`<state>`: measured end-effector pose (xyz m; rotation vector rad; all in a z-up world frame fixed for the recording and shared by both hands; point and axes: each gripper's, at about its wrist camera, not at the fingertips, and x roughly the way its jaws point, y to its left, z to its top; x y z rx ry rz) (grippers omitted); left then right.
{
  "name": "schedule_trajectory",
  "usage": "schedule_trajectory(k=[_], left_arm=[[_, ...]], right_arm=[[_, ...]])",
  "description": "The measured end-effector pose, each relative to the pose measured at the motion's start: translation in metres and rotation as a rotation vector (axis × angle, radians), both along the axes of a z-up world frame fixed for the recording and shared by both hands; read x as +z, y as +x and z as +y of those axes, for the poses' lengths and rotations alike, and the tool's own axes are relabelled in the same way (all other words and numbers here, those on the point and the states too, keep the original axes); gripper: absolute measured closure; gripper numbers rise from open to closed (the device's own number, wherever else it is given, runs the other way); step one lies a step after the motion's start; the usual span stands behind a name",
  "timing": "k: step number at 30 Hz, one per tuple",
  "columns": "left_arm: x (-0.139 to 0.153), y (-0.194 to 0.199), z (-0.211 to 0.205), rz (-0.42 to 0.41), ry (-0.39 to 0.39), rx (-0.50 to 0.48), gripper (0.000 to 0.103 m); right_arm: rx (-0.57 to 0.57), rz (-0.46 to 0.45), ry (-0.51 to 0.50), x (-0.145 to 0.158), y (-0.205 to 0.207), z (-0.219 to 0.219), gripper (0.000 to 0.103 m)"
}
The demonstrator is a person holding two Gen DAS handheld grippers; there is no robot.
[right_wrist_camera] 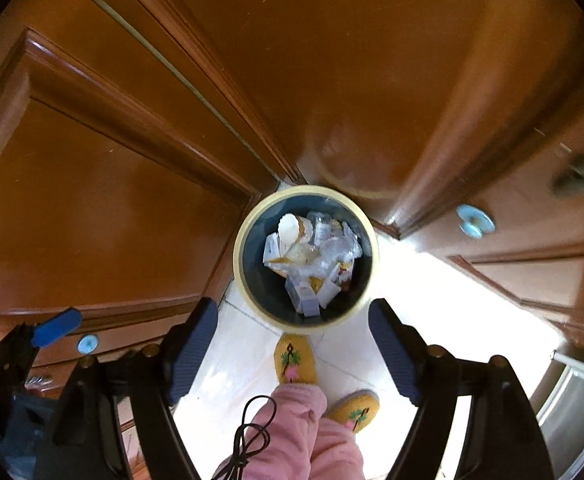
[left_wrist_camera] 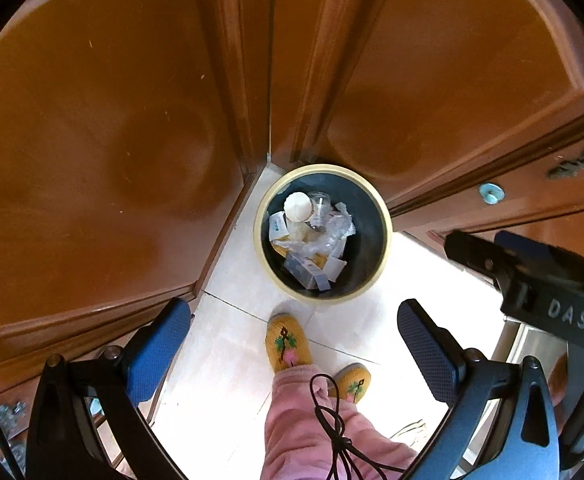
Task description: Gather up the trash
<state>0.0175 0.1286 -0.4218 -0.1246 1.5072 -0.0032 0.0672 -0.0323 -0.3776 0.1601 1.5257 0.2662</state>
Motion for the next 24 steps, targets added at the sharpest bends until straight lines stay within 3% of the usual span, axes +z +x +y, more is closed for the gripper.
schedule_trajectory(k=[5, 11, 24], left_arm=[[0.04, -0.004, -0.009, -0.017, -0.007, -0.027, 0.001], [0.115, 0.002, -0.024, -0.083, -0.016, -0.069, 0.001], [0.295, 0.045, -0.058, -0.334, 0.014, -0.14, 0.001]], right_arm=[[-0.033, -0.01, 0.019, 0.046, -0.02, -0.019, 0.025], [-0.072, -0.066, 0.035, 0.116, -0.03, -0.042, 0.025], [-0.223, -0.308, 0.049, 0.281, -0.015, -0.095, 0.025]])
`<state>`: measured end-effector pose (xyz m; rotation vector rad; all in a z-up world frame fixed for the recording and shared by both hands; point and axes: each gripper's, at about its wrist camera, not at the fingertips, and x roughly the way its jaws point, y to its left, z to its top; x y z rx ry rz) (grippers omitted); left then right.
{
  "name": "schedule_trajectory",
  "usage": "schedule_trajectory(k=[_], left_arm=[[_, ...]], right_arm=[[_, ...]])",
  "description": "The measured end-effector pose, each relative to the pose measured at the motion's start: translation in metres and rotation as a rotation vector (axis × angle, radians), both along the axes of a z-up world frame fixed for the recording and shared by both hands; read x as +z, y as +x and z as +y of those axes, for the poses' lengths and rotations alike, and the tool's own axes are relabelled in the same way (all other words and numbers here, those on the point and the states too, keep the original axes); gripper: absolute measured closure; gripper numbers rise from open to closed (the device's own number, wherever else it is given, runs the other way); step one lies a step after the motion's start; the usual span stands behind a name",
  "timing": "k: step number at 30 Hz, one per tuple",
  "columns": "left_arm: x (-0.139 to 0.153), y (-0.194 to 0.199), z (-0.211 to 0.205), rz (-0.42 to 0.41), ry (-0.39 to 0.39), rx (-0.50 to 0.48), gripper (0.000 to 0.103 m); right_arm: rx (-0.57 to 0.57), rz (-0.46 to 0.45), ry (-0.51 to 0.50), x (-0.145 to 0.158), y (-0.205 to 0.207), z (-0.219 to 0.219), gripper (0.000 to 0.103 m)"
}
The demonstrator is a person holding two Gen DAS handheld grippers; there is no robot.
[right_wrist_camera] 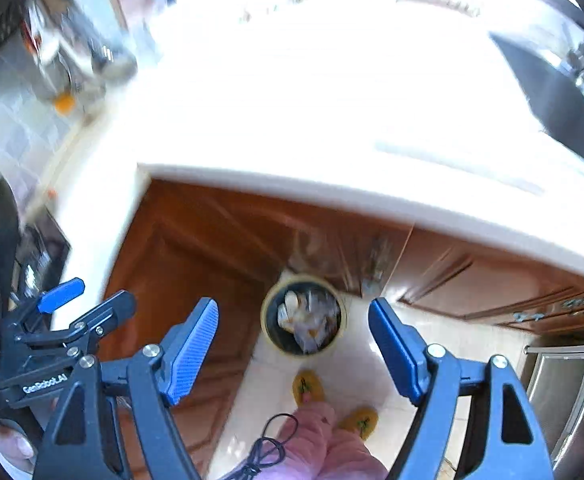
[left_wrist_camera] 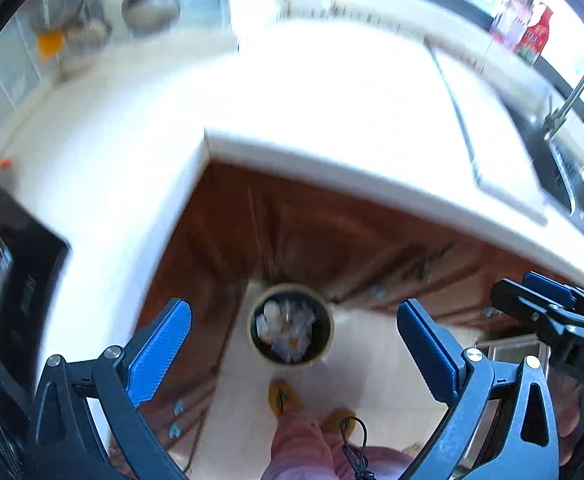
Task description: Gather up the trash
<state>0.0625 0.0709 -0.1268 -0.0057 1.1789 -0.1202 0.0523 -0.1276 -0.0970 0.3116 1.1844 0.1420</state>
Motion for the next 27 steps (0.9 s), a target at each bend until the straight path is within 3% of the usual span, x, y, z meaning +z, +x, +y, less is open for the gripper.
schedule_trajectory(k=[6, 10, 15, 20, 27], left_arm=[[0.073, 0.024, -0.016, -0.119, -0.002, -0.016, 0.001], [0.107, 0.036, -0.028, -0.164, 0.022, -0.02, 0.001], [0.139, 0.05, -0.037, -0.19, -0.033, -0.047, 0.001], [0.149, 0.05, -0.052, -0.246, 0.008, -0.073, 0.001], [0.151, 0.058, -0.059, -0.245, 0.007, -0.087, 0.001]], right_arm=[[-0.085, -0.134, 0.016, 0.083, 0.014, -0.021, 0.025], [-0.13, -0.213, -0.054, 0.123, 0.017, -0.024, 0.025], [-0.151, -0.233, -0.097, 0.146, 0.022, -0.024, 0.025], [-0.182, -0.26, -0.132, 0.157, 0.022, -0.027, 0.025], [-0.207, -0.279, -0.17, 0.161, 0.023, -0.028, 0.025]])
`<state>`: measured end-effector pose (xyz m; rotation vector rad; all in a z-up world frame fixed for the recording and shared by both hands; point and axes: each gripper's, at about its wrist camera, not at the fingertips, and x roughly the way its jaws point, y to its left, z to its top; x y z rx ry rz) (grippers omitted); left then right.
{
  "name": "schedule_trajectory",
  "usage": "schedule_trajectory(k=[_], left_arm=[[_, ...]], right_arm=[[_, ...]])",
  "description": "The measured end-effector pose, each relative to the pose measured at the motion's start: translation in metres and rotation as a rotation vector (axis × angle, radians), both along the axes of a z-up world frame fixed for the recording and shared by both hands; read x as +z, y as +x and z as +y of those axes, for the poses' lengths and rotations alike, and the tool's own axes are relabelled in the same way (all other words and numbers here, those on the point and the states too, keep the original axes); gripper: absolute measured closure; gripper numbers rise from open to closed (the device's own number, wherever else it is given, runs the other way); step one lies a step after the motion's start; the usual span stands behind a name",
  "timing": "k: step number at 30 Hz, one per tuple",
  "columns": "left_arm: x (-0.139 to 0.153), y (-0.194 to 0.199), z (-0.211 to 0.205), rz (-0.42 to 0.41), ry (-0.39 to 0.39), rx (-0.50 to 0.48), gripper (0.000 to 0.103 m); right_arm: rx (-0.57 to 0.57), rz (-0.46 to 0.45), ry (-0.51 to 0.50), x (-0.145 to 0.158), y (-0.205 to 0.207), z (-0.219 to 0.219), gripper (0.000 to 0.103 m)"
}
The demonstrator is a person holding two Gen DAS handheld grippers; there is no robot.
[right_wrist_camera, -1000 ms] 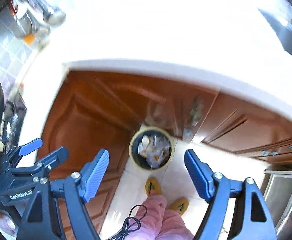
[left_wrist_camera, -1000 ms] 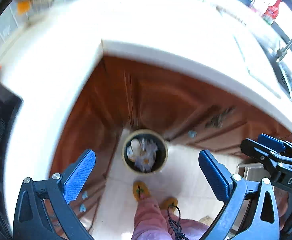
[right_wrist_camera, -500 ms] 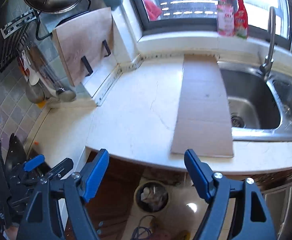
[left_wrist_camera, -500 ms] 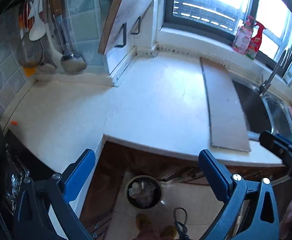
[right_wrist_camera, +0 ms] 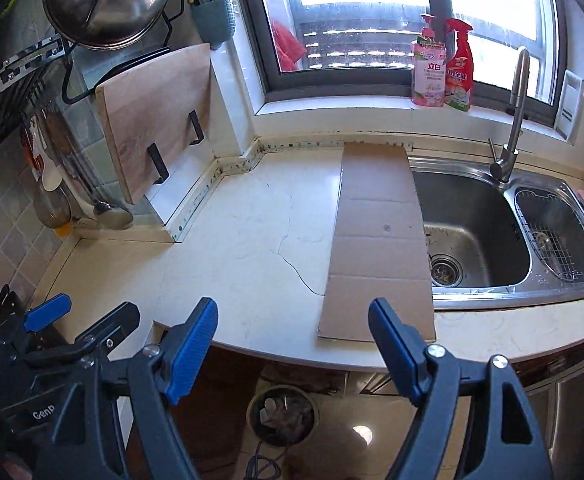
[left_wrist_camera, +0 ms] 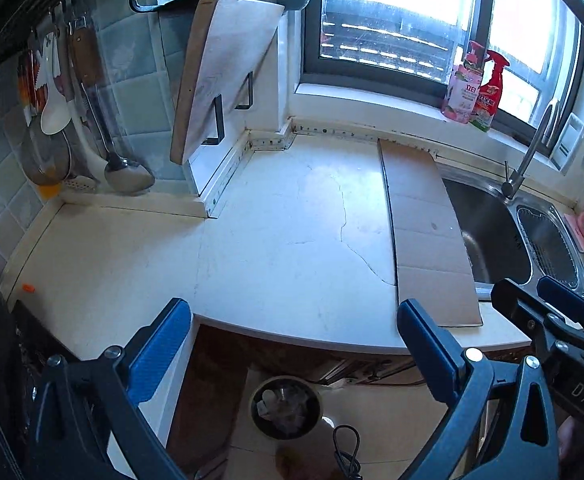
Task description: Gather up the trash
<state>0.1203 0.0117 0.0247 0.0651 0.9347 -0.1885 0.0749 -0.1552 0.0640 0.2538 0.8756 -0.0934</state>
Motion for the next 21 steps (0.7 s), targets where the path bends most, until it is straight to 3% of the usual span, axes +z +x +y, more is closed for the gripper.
schedule_trajectory(k=[21], left_arm=[[0.0042, 0.0056, 0.0055, -0.014, -0.016, 0.004, 0.001]], right_arm=[[-0.021, -0.045, -0.028, 0.0089, -0.0031, 0.0085, 0.025]])
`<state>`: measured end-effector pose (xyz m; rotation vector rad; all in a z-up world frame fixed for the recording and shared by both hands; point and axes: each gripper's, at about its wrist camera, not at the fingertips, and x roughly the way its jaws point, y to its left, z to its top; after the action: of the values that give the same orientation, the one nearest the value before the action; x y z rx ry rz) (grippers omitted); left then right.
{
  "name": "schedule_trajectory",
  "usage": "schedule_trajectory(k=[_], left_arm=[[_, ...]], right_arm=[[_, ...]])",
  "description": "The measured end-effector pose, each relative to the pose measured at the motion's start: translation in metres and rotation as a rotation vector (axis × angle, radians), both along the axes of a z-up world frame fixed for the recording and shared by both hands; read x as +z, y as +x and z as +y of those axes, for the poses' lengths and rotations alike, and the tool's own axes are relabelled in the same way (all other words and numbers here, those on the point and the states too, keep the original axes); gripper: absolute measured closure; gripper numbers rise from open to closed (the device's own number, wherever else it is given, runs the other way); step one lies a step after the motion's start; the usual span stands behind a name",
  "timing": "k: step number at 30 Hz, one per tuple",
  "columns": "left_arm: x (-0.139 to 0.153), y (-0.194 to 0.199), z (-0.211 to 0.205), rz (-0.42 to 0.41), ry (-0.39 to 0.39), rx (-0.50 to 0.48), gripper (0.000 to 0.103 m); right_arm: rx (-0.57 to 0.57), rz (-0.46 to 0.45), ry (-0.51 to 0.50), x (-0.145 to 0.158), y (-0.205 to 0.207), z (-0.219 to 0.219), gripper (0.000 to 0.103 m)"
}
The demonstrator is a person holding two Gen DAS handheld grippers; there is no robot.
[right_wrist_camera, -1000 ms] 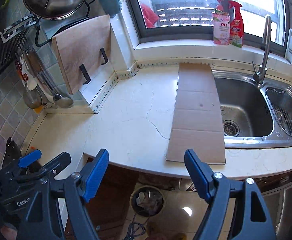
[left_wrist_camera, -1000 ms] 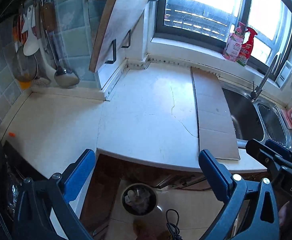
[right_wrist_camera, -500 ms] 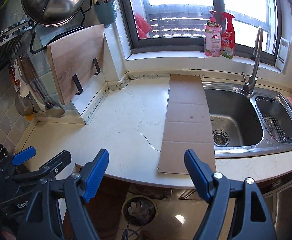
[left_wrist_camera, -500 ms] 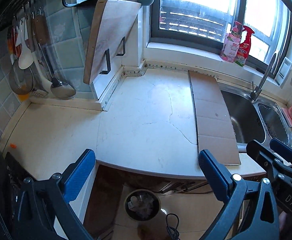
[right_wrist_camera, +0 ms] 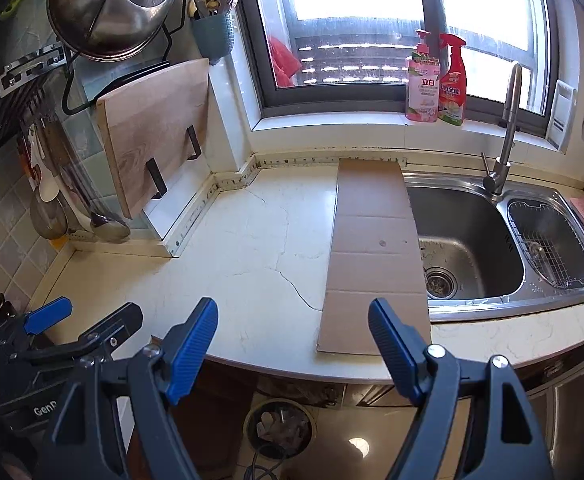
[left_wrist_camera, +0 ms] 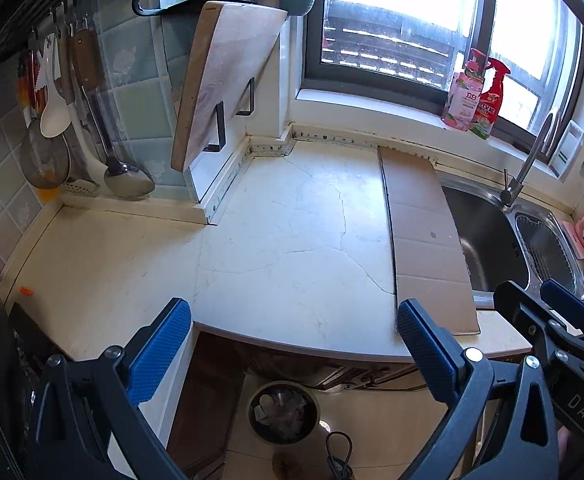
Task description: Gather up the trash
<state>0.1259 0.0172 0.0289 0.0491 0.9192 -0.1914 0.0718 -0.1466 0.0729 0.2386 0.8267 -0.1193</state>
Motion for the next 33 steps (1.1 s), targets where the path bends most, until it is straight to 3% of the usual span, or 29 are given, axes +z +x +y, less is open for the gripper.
schedule_trajectory(k=[22, 33], left_arm=[[0.016, -0.023, 0.01, -0.054, 0.033, 0.029, 0.001], [0.016, -0.011, 0.012, -0.073, 0.046, 0.017, 0.002]], right_arm=[[0.002, -0.022, -0.005, 0.01, -0.013, 0.013, 0.025], [-0.012, -0.004, -0.026, 0.01, -0.001, 0.018, 0.025]])
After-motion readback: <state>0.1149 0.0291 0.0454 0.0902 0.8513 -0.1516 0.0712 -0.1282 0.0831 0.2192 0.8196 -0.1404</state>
